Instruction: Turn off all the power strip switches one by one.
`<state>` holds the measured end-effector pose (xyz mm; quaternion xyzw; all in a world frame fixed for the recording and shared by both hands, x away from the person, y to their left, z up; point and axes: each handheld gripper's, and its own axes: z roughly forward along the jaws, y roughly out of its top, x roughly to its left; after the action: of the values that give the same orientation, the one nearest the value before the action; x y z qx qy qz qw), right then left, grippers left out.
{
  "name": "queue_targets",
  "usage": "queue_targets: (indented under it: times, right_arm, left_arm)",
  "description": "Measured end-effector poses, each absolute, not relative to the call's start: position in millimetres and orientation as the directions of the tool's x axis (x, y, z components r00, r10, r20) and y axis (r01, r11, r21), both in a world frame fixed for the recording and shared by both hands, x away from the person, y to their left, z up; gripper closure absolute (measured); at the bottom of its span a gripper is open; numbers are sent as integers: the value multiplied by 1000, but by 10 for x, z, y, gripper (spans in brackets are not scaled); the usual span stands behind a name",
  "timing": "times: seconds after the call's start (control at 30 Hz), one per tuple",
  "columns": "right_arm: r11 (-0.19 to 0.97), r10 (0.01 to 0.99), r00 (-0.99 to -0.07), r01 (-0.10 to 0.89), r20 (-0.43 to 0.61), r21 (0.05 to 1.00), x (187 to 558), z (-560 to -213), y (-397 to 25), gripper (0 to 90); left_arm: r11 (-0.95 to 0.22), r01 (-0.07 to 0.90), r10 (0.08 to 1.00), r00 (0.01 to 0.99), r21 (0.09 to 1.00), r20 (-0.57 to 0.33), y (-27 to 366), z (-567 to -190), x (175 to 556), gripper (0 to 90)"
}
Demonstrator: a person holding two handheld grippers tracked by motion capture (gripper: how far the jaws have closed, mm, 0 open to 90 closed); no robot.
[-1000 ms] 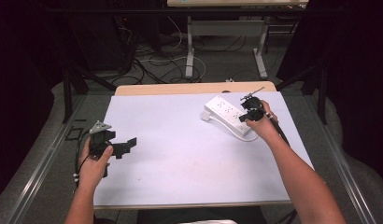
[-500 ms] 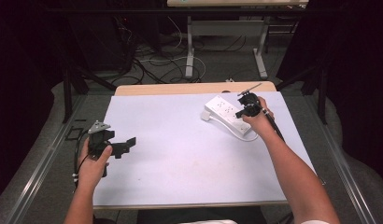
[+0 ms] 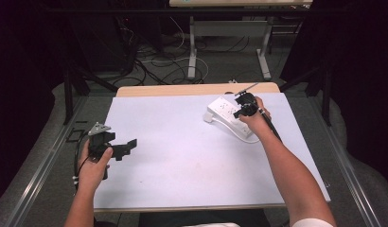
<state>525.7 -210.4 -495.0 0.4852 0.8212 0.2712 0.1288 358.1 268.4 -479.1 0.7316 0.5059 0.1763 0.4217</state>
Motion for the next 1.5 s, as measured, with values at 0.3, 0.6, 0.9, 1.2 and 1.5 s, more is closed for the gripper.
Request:
queue_targets:
  times: [0.3,0.6,0.9,1.2,1.5]
  right_arm:
    - [384,861,-505,724,62,573,5317,-4976,-2007,900]
    - [398,864,-500,739,47,543,5346,-5056,-1960,900]
    - [398,869,-492,751,45,527,5363,-5122,-1960,900]
    - [382,877,-477,764,57,520,5371,-5120,-1977,900]
    - [381,871,-488,750,62,541,5362,-5134,-1984,900]
  left_arm:
    - [-116,591,891,417,798,-179,2699,-4794,3578,35]
    - [-121,590,891,419,799,-174,2709,-4794,3579,35]
    - [-119,588,894,414,800,-172,2701,-4808,3582,35]
    - [-118,584,893,416,803,-171,2708,-4808,3584,35]
    - [-119,588,894,415,800,-172,2703,-4818,3586,35]
